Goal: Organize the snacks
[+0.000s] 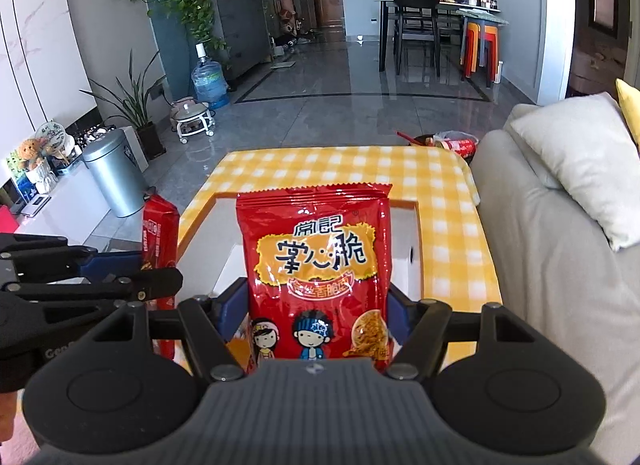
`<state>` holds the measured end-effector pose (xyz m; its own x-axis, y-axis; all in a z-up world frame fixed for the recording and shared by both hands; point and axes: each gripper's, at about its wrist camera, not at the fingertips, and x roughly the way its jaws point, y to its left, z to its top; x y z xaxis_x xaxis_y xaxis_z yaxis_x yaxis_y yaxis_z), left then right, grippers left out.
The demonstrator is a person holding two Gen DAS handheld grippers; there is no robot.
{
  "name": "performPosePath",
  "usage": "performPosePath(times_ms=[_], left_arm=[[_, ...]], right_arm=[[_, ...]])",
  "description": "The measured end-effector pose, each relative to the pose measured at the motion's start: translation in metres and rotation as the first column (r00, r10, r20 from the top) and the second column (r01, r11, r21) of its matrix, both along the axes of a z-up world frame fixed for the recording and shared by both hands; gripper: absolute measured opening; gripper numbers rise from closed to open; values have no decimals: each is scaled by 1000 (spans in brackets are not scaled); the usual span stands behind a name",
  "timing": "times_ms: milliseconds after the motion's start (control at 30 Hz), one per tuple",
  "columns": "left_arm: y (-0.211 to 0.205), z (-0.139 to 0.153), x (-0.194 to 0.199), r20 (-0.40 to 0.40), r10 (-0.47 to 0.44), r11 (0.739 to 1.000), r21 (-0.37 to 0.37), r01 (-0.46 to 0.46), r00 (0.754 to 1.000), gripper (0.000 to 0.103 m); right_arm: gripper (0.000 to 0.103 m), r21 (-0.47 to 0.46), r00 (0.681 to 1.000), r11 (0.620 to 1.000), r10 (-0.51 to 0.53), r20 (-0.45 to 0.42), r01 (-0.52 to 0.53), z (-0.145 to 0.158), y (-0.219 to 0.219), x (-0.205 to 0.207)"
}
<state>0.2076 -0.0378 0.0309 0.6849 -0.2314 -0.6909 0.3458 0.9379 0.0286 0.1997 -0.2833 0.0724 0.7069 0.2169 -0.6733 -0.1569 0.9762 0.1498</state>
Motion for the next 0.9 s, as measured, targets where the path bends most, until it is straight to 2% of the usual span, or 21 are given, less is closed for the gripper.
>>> performPosePath(times_ms=[233,400,667,900], left_arm=[[-3,-14,37,-23,10,999,30,-9,1000,25],[-6,-37,64,-101,4,998,57,2,995,25],[-15,-85,94,-237,3,988,153,34,972,25],[-16,-108,104,-303,-9,986,158,59,953,25]], right_arm=[[67,12,999,1000,7,-34,-7,-18,3,50],[67,-45,996,999,4,-89,-8,-38,8,88],[67,-207,970,974,44,-239,-95,-85,28,129],[67,-308,940,936,62,-337,-172,-128,38,147]])
